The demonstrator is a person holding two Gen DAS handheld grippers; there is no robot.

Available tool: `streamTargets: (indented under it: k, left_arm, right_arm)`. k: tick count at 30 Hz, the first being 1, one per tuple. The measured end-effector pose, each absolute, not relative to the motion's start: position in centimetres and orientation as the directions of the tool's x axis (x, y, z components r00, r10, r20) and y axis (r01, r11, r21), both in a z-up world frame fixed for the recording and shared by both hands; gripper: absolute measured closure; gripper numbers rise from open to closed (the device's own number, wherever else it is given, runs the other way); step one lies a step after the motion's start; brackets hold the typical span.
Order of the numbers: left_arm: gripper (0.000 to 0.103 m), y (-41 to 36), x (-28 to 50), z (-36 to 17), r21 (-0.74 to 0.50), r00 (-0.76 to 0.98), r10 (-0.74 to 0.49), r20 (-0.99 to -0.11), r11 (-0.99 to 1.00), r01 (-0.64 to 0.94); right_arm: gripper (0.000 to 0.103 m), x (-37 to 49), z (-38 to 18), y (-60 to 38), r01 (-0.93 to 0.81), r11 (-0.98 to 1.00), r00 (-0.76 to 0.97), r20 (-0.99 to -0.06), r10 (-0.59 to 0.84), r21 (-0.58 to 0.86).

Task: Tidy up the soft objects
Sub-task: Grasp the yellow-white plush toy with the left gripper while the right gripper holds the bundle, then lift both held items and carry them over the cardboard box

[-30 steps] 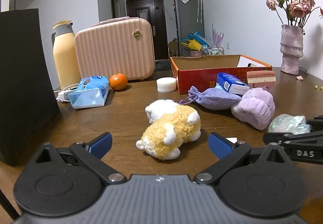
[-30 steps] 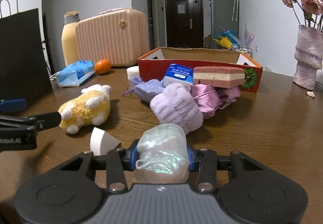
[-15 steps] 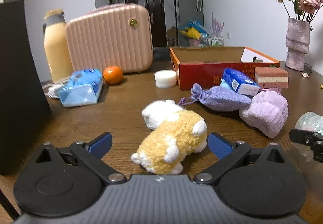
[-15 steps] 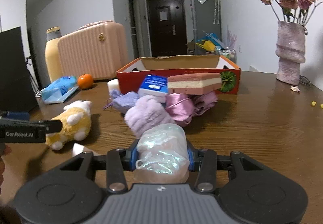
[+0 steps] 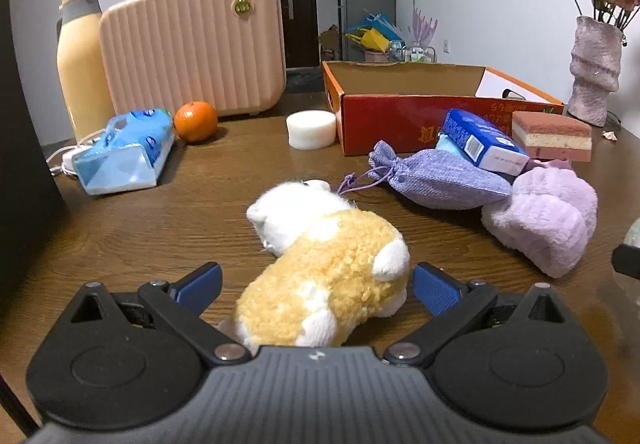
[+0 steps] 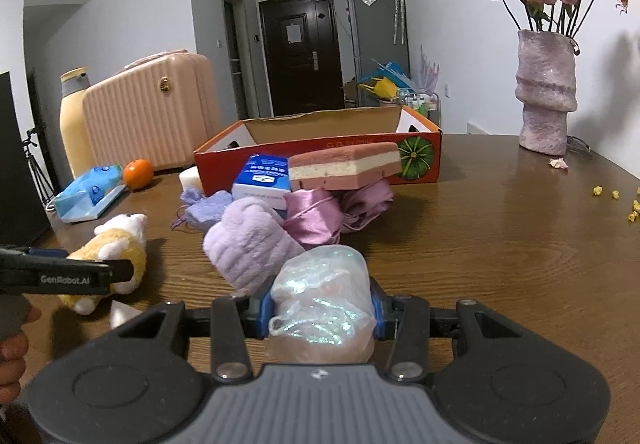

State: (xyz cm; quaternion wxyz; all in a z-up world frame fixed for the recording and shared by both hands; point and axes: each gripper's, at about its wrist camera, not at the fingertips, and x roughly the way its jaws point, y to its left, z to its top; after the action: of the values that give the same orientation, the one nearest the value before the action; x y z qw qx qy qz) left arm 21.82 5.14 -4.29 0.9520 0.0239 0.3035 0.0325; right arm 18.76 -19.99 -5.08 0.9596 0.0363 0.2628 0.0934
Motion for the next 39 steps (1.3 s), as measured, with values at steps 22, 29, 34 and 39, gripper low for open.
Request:
streamTargets:
  k: [22, 29, 34, 39]
  left_arm:
    - [0.021, 6.6, 24.0, -5.7, -0.056, 0.763, -0.031, -0.646, 0.998, -0.007]
    - [0.023, 6.7, 23.4, -5.3, -0.058, 0.78, -0.023, -0.625, 0.998, -0.016]
    - [0.024, 6.9, 22.8, -4.8, -0.055, 0.803, -0.009, -0.596, 0.998, -0.029]
    - [0.025, 7.0, 21.9, -4.0, -0.056, 0.83, 0.004, -0.558, 0.998, -0.042]
  right_arm:
    - [0.06, 19.0, -5.4, -20.0, -0.154, 0.981, 0.842, -0.504, 0.192, 0.118]
    - [0.06, 19.0, -5.4, -20.1, -0.153, 0.981, 0.843, -0.502, 0.192, 0.118]
    - [0.06, 18.9, -5.3, -20.1, -0.153, 0.981, 0.846, -0.498, 0.192, 0.12]
    - [0.06, 18.8, -5.1, -20.2, -0.15, 0.981, 0.853, -0.486, 0.19, 0.121]
